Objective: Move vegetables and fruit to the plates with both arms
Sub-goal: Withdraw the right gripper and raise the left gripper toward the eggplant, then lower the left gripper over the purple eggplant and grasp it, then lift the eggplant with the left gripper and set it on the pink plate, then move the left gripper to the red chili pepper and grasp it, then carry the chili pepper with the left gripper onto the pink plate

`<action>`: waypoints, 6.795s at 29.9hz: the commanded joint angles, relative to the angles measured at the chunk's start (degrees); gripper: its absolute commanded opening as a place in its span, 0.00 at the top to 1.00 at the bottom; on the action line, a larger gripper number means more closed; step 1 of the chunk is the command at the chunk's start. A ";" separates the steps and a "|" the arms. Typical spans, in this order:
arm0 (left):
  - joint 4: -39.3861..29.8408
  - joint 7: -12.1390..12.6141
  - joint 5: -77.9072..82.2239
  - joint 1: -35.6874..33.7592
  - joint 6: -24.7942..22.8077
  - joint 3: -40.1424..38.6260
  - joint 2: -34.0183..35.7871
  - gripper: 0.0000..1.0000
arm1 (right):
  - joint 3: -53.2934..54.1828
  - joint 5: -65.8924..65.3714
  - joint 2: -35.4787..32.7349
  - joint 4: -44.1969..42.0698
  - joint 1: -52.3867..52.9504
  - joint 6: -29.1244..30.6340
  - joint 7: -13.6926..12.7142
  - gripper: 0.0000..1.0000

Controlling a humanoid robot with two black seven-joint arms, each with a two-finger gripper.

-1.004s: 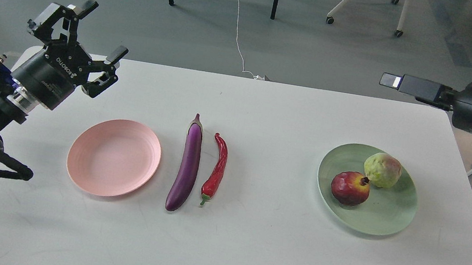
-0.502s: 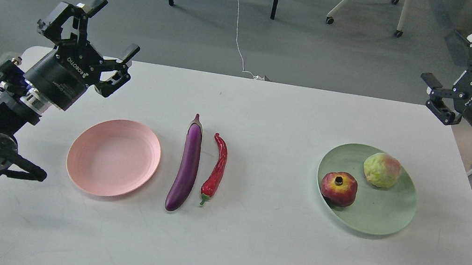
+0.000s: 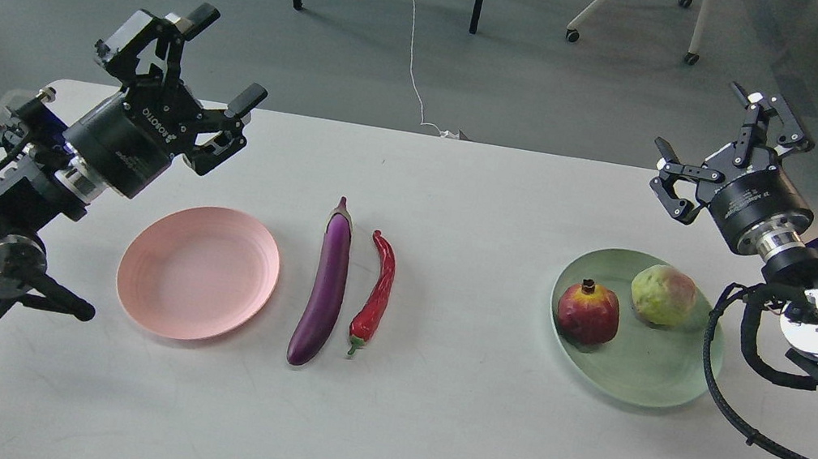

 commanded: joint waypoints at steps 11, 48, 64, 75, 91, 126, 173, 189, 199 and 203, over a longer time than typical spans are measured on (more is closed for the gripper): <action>-7.45 0.52 57.84 -7.71 0.00 5.88 1.33 0.01 | 3.25 0.39 -1.09 -5.93 -8.71 11.86 0.00 0.02; 14.79 22.06 62.37 -23.11 0.00 30.51 -10.45 0.02 | 3.69 0.21 -5.04 -12.00 -13.90 14.73 0.00 0.02; 16.64 23.81 62.10 -21.44 0.00 31.38 -11.51 0.10 | 3.69 -0.05 -5.13 -12.00 -13.99 14.73 0.00 0.02; 16.64 26.80 57.45 -21.43 0.00 31.74 -12.12 0.68 | 3.69 -0.05 -5.57 -11.91 -13.99 14.73 0.00 0.02; 9.78 28.30 40.39 -29.08 0.00 30.95 0.34 0.72 | 3.60 -0.05 -5.83 -11.91 -14.08 14.73 0.00 0.02; -2.16 24.25 41.18 -29.16 2.34 32.97 11.18 0.01 | 3.78 -0.14 -7.68 -11.83 -14.78 14.73 0.00 0.02; 13.48 30.23 57.18 -25.92 4.27 41.93 -17.31 0.84 | 3.86 -0.14 -8.30 -11.91 -16.10 14.73 0.00 0.02; -1.28 28.57 56.21 -27.85 3.74 39.21 4.64 0.86 | 3.95 -0.14 -8.56 -11.91 -16.45 14.73 0.00 0.02; -4.89 26.63 53.23 -22.67 4.97 39.03 13.10 0.73 | 3.95 -0.14 -8.56 -11.83 -16.45 14.73 0.00 0.02; -5.86 27.16 51.38 -22.67 5.59 39.12 12.84 0.70 | 3.95 -0.14 -8.65 -11.91 -16.45 14.73 0.00 0.02</action>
